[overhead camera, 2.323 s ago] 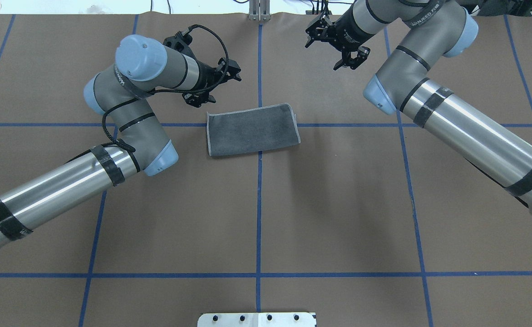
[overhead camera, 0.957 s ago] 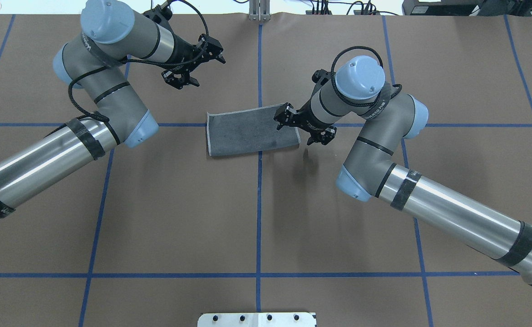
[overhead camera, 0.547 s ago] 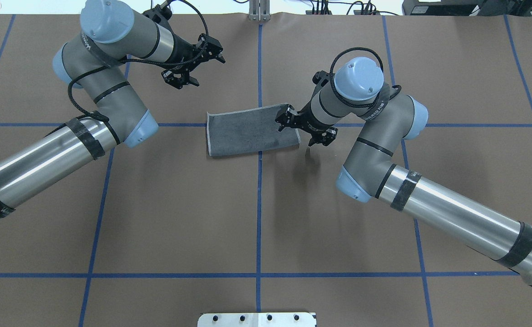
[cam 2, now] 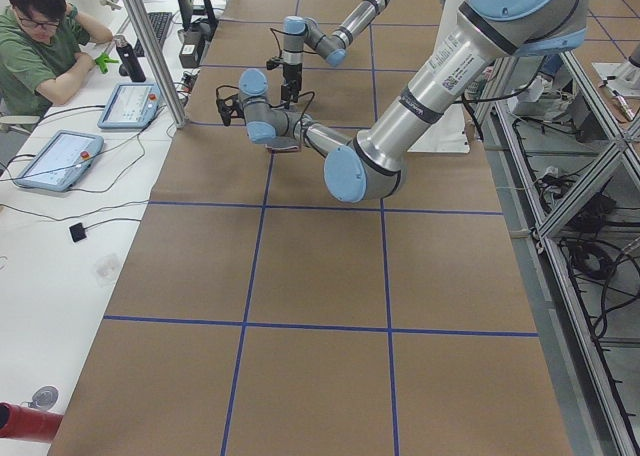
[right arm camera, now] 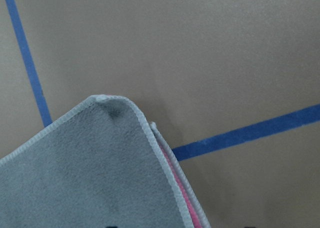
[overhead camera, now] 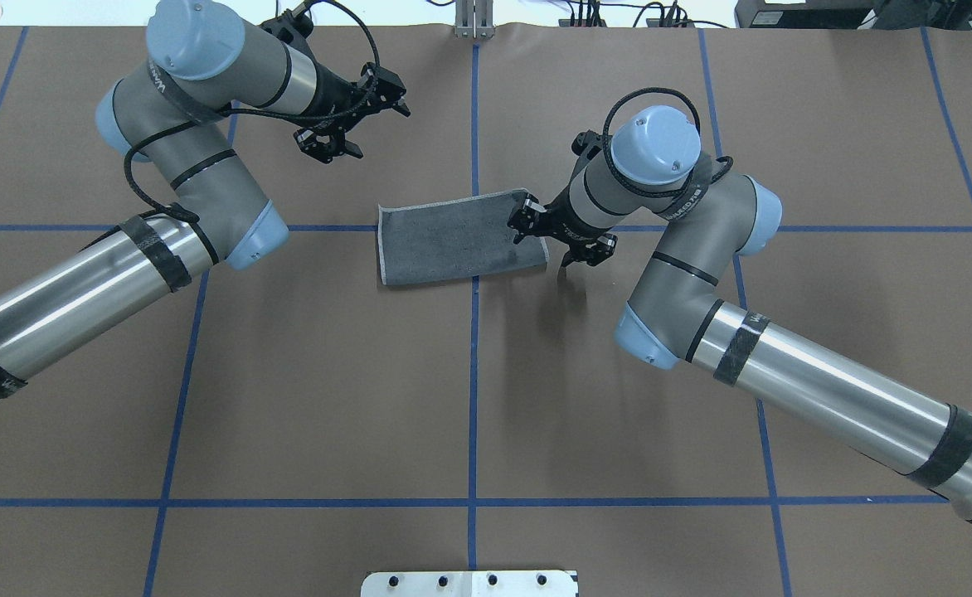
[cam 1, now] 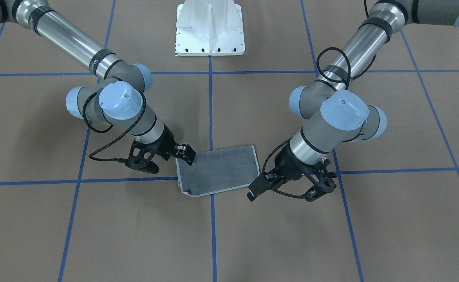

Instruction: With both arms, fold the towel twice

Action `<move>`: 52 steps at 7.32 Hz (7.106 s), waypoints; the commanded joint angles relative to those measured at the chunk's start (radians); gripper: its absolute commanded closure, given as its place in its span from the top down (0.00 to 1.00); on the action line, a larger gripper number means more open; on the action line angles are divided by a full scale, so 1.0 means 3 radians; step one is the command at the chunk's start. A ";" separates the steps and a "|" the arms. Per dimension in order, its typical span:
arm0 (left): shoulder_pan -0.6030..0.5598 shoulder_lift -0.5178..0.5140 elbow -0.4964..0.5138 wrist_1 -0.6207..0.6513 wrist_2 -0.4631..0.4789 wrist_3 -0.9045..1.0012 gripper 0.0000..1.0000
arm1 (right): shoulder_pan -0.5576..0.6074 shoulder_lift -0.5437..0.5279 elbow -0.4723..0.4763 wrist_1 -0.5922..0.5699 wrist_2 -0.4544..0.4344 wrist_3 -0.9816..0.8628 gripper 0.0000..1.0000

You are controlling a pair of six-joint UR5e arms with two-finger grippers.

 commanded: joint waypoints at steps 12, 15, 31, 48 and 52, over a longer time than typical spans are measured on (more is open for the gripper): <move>-0.0197 -0.0002 -0.0025 0.0020 -0.0214 0.0020 1.00 | 0.0653 -0.0377 0.0252 0.0004 0.1297 -0.0142 0.00; -0.0233 0.0003 0.0001 0.0015 -0.0215 0.0102 1.00 | 0.0298 -0.0516 0.0752 -0.0001 0.1472 0.0315 0.00; 0.0520 0.1019 -0.1557 0.0153 -0.0208 -0.0828 1.00 | 0.0413 -0.0429 0.0963 0.0035 0.0639 -0.0039 1.00; 0.2022 0.1148 -0.2044 0.0966 0.1391 -0.0966 0.65 | 0.0505 -0.0455 0.0927 0.0050 0.0614 -0.0091 1.00; 0.1981 0.1108 -0.2029 0.0961 0.1381 -0.0961 0.62 | 0.0500 -0.0460 0.0881 0.0050 0.0614 -0.0096 1.00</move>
